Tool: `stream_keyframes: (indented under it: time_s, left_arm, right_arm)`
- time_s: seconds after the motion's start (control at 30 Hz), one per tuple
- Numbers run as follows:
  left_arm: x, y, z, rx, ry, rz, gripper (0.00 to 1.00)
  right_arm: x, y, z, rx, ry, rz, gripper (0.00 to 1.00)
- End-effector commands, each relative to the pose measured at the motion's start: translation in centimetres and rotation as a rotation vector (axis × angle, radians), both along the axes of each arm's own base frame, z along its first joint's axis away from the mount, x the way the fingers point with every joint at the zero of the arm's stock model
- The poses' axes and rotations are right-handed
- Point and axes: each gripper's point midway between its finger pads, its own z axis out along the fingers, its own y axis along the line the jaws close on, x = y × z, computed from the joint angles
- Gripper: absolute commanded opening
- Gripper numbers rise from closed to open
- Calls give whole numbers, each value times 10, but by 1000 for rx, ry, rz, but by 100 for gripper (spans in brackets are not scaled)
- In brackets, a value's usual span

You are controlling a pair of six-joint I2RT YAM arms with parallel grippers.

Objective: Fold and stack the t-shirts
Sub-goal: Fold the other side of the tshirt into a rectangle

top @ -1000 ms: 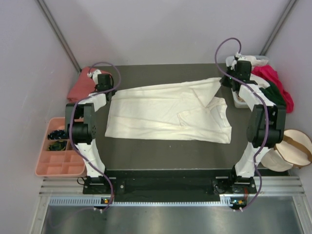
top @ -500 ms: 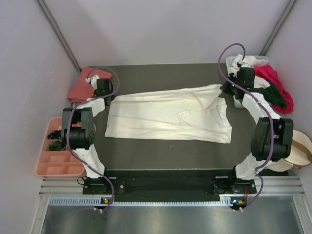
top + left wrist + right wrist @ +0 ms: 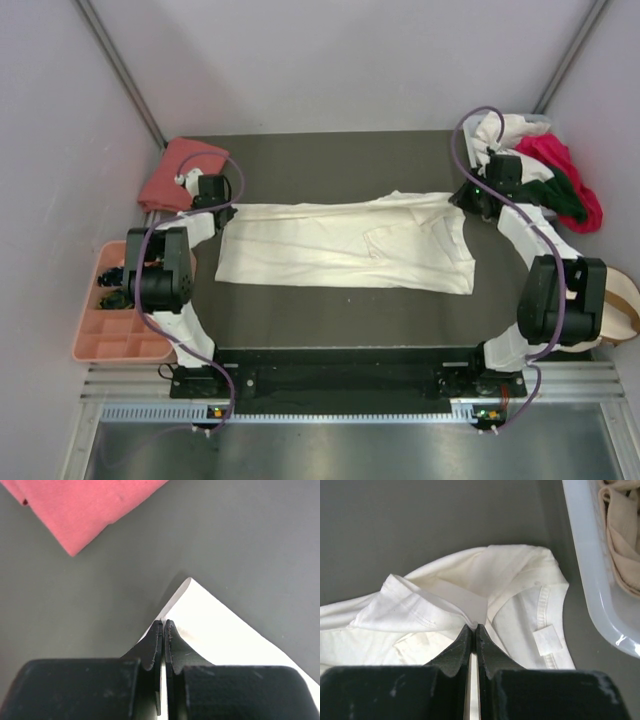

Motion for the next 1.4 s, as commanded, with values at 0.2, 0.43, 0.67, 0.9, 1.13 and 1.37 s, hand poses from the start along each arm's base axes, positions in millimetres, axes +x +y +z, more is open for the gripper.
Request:
stream_keyframes:
  time_s: [0.2,0.43,0.67,0.9,1.13,1.37]
  left_arm:
    - [-15,17,24,0,-70,100,0]
    - [-23,16,17,-19,-58,115,0]
    - [-32,12,9,-37,-40,117,0]
    - [-37,15,11,-34,-43,130,0]
    - [-42,18,17,-21,-51,142,0]
    - [-41,16,13,-31,-41,142,0]
  right_arm:
    - [-25,-2,13,39,-9,-31,0]
    - [-43,-2,6,40,31,-41,0]
    - [-62,1,-7,51,60,-38,0]
    - [-73,-1,-19,40,89,-55,0]
    - [-84,-2,-20,36,89,-65,0]
    - [-101,2,-12,48,70,-56,0]
